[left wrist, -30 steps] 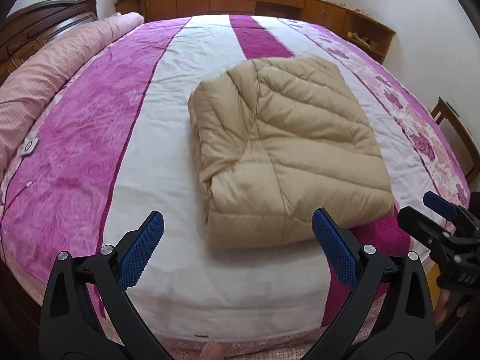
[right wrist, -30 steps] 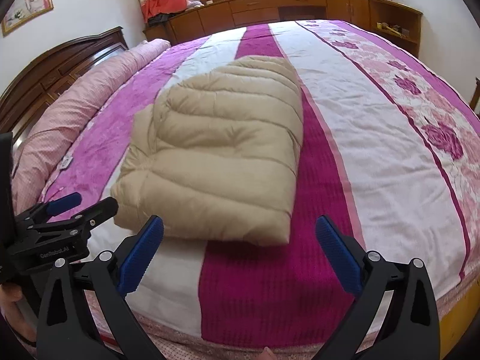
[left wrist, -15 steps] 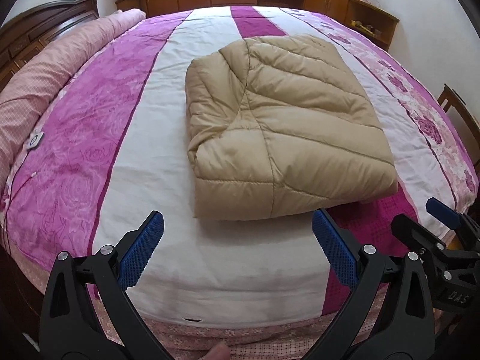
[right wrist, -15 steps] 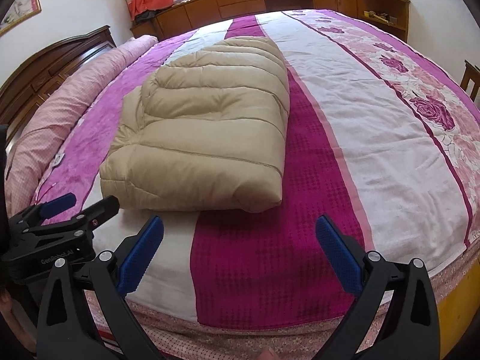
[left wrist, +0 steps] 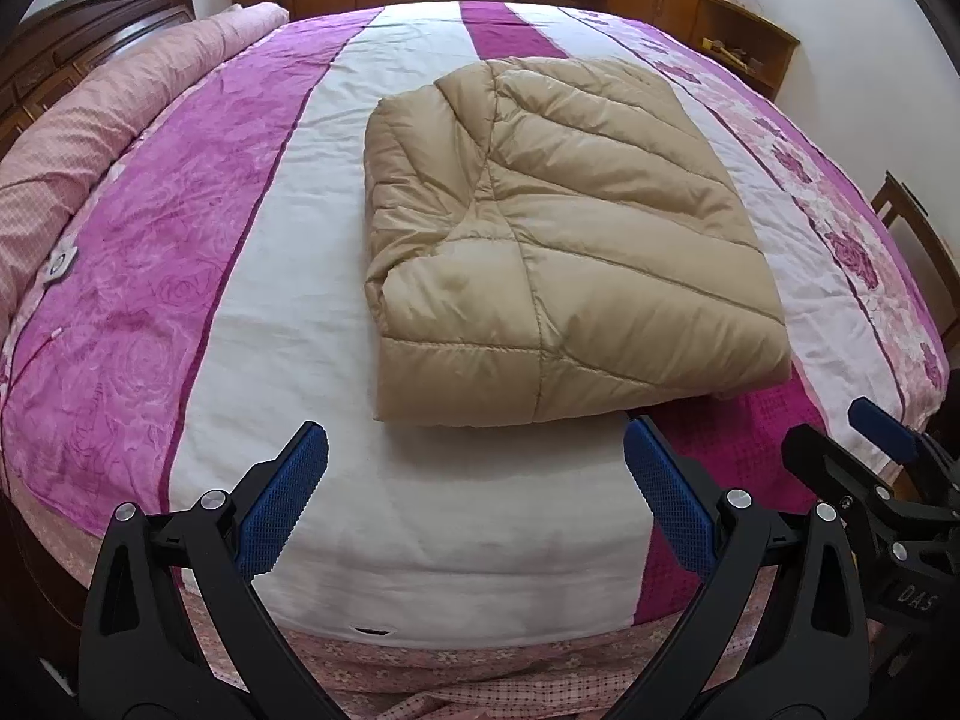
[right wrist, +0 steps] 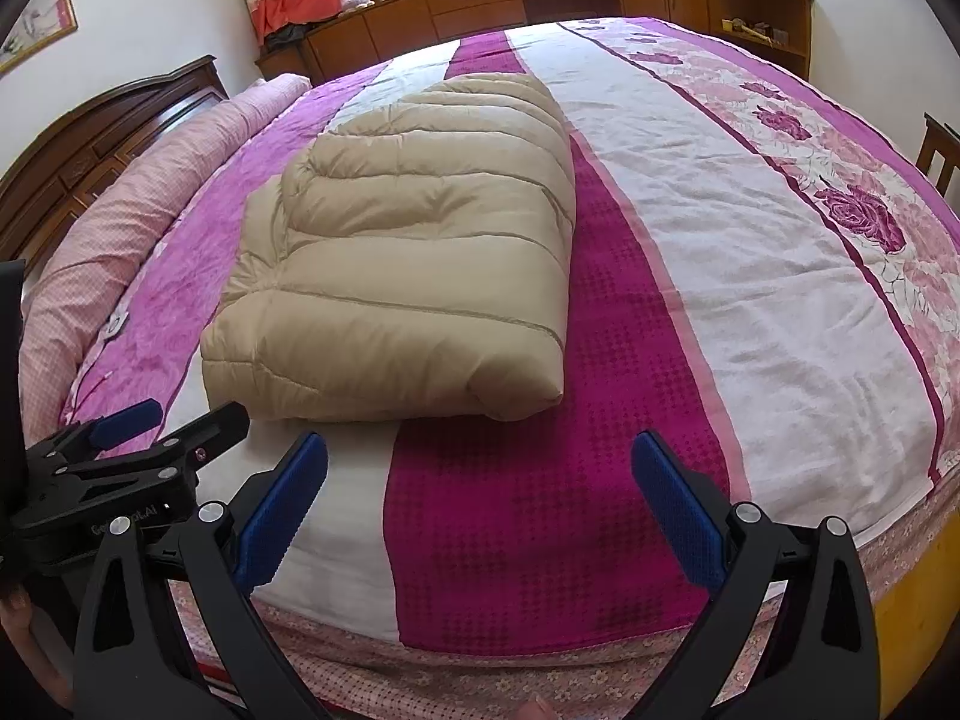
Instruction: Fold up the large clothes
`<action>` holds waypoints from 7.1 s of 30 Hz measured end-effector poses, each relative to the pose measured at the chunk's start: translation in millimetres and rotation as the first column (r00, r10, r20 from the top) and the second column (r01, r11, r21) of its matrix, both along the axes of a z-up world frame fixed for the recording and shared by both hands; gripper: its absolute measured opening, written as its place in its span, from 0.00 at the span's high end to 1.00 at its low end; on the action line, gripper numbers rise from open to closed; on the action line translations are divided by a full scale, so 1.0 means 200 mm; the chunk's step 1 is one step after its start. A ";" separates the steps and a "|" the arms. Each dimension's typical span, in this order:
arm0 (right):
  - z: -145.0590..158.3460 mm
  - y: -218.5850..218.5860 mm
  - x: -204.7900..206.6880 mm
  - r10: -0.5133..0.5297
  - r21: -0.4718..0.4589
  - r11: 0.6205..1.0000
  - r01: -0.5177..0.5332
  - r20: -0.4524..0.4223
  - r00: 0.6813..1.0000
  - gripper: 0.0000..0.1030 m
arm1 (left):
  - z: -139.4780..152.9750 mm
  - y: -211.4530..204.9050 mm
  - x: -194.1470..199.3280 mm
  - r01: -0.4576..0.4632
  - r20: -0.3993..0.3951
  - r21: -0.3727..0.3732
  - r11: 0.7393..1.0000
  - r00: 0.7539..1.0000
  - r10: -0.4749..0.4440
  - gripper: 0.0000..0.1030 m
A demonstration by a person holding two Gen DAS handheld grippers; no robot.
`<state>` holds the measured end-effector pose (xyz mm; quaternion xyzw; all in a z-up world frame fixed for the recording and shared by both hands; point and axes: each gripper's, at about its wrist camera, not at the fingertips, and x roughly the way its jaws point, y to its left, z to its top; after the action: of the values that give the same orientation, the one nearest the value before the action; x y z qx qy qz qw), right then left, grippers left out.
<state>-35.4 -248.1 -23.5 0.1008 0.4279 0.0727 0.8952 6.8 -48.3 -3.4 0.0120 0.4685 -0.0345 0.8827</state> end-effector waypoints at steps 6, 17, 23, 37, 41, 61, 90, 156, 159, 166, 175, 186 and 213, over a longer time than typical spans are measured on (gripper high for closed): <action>0.01 0.01 0.00 0.008 -0.003 1.000 -0.008 0.004 1.000 0.05 | 0.00 -0.02 -0.01 0.006 0.006 0.010 1.000 1.000 -0.006 0.04; 0.01 0.01 0.00 0.008 -0.003 1.000 -0.008 0.005 1.000 0.05 | 0.01 -0.01 -0.01 0.003 0.014 0.014 1.000 1.000 -0.003 0.04; 0.01 0.01 0.00 0.007 -0.002 1.000 -0.007 0.004 1.000 0.05 | 0.01 -0.02 -0.01 0.000 0.016 0.016 1.000 1.000 -0.001 0.04; 0.01 0.01 0.00 0.009 -0.002 1.000 -0.009 0.005 1.000 0.05 | 0.01 -0.01 -0.01 -0.002 0.017 0.015 1.000 1.000 0.002 0.04; 0.01 0.01 0.00 0.008 -0.002 1.000 -0.008 0.005 1.000 0.05 | 0.02 -0.01 -0.01 -0.007 0.017 0.014 1.000 1.000 0.007 0.04; 0.00 0.01 0.01 0.013 -0.004 1.000 -0.013 0.003 1.000 0.05 | 0.02 -0.01 0.00 -0.010 0.016 0.018 1.000 1.000 0.009 0.04; -0.03 -0.03 0.04 0.002 -0.004 1.000 -0.002 -0.009 1.000 0.05 | -0.01 -0.02 0.02 0.010 -0.018 -0.023 1.000 1.000 -0.010 0.04; -0.47 -1.37 0.72 -0.569 -0.223 0.799 0.559 0.023 0.822 0.04 | -0.53 1.75 0.75 -0.534 0.025 0.083 0.841 0.845 0.534 0.03; -0.47 -1.37 0.72 -0.569 -0.223 0.798 0.559 0.024 0.822 0.04 | -0.53 1.75 0.75 -0.534 0.025 0.083 0.841 0.845 0.534 0.03; -0.47 -1.37 0.72 -0.569 -0.223 0.798 0.559 0.024 0.822 0.04 | -0.53 1.75 0.75 -0.534 0.025 0.083 0.841 0.845 0.534 0.03; -0.47 -1.37 0.72 -0.569 -0.223 0.798 0.560 0.024 0.822 0.04 | -0.52 1.75 0.75 -0.534 0.025 0.083 0.841 0.845 0.534 0.03; -0.47 -1.37 0.72 -0.570 -0.223 0.798 0.560 0.024 0.822 0.04 | -0.53 1.76 0.75 -0.534 0.025 0.083 0.841 0.845 0.534 0.03; -0.47 -1.37 0.72 -0.570 -0.224 0.797 0.560 0.025 0.821 0.04 | -0.53 1.76 0.75 -0.534 0.025 0.083 0.841 0.845 0.534 0.03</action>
<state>108.6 -521.3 -116.8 0.1252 0.4030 -0.2479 0.8721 156.8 303.3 -109.1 -0.0805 0.4542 0.2329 0.8561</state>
